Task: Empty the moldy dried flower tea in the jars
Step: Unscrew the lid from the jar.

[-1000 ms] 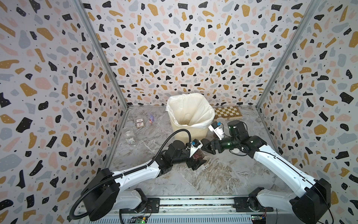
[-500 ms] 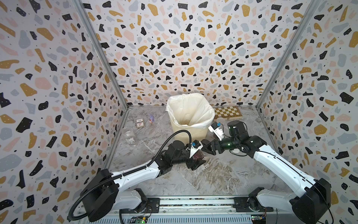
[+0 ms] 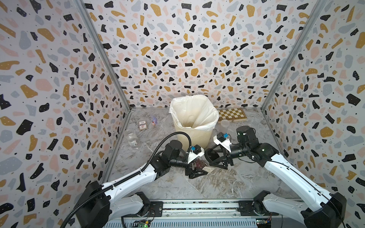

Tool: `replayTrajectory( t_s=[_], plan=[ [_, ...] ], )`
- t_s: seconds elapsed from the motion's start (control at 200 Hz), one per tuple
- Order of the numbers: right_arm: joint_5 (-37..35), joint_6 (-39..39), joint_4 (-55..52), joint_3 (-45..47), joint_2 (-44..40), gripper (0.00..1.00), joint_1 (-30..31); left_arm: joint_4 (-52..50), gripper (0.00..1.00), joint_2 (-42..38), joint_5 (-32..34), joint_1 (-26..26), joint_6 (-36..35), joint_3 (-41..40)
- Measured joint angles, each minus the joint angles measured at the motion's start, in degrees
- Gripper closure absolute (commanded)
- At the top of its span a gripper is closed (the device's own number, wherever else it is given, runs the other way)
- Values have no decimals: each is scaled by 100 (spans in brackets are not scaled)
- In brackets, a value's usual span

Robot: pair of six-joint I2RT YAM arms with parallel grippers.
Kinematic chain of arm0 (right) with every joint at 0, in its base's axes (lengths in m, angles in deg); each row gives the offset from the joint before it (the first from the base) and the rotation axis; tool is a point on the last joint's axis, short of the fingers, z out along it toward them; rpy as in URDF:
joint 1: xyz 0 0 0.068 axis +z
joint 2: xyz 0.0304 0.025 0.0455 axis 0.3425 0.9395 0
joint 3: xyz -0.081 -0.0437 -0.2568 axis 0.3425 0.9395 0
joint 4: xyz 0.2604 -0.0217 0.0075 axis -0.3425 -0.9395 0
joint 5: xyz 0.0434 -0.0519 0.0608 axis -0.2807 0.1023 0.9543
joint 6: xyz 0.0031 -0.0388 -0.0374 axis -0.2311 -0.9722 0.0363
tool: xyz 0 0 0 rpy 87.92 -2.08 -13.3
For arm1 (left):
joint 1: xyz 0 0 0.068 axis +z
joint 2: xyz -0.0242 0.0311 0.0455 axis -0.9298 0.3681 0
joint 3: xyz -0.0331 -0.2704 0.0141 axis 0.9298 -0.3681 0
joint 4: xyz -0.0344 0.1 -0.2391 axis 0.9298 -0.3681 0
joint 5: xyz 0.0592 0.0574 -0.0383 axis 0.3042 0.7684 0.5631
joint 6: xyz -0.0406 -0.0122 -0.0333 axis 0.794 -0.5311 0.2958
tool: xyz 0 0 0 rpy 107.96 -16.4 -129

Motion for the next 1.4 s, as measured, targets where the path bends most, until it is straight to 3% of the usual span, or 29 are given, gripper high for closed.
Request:
replayTrajectory(
  t_s=[0.2,0.471,0.716,0.996,1.221,1.402],
  plan=[
    [129,-258,-22,-70,55,0,0,-363,28,-13,-90,15,-258,138],
    [-376,-48,-538,-981,570,1,-2,-601,28,-59,861,17,-623,136],
    [-1049,883,-758,-1014,973,0,-2,-407,29,-92,1849,20,-610,9],
    [-1338,1943,-584,-1169,1202,6,26,-166,29,-107,2470,20,-560,-92],
    [-1447,2127,-507,-1285,1460,21,151,-146,29,-168,2538,20,-452,-179],
    [-1344,2017,-514,-1287,1440,25,170,-229,29,-299,2411,35,-409,-201]
  ],
)
